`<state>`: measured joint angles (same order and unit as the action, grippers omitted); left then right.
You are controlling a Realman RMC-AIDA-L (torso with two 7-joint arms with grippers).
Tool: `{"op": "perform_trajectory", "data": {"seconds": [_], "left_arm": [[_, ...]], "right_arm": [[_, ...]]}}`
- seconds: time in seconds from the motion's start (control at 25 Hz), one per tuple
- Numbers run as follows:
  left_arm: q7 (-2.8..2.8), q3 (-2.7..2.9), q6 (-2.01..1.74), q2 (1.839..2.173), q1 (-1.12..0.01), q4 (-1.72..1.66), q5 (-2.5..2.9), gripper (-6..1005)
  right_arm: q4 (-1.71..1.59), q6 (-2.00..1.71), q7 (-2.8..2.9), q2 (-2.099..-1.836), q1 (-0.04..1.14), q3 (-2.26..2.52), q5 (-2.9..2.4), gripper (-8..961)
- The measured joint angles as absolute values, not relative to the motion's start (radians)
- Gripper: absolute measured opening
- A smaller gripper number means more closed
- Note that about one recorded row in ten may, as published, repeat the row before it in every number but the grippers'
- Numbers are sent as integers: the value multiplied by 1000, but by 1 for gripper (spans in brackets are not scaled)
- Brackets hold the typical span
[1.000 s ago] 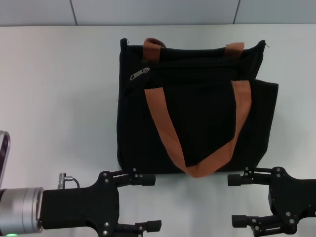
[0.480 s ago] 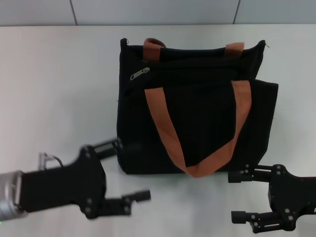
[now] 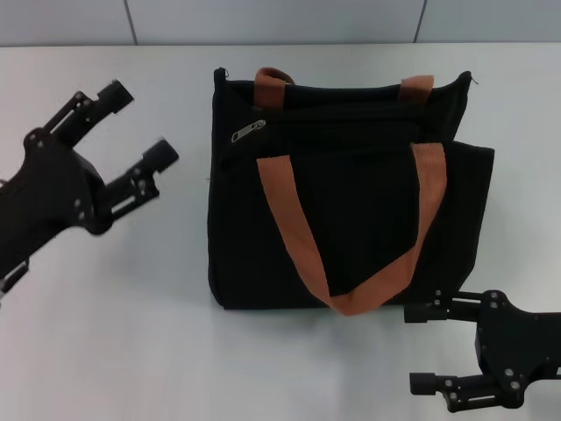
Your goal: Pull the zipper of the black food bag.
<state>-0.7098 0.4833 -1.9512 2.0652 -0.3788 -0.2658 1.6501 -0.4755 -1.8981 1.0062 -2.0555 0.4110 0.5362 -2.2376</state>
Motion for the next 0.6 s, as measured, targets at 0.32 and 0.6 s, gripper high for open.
{"op": "perform_trajectory", "data": {"seconds": [0.32, 0.6], "left_arm": [[-749, 463, -1649, 2052, -433, -315, 1717, 829], [-748, 462, -1594, 2051, -491, -327, 1864, 822]], "right_arm": [[-476, -1897, 1006, -2056, 411, 532, -2235, 791], [-477, -1897, 1006, -2053, 411, 520, -2235, 781]]}}
